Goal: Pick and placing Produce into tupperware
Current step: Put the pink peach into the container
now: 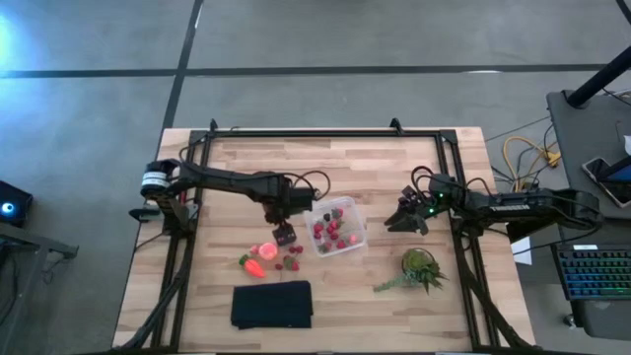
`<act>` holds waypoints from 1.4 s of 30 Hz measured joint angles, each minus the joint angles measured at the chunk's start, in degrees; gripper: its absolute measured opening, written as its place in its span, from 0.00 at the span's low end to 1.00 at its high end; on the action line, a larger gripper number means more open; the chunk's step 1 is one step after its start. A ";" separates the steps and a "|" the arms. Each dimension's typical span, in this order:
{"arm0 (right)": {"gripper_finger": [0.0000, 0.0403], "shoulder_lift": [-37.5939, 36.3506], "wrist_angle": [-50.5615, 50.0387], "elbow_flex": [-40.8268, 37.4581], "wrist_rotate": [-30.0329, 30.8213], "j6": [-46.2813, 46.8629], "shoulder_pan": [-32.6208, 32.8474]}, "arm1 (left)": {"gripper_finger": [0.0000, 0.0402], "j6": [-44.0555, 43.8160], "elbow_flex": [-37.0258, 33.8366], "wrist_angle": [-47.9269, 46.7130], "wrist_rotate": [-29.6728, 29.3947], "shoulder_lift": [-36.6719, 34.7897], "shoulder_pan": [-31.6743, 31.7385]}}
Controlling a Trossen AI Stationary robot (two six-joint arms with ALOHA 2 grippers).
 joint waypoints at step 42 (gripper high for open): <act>0.54 1.04 0.05 0.00 1.05 1.38 0.00 | 0.52 25.59 -16.35 25.54 -6.71 -1.73 0.31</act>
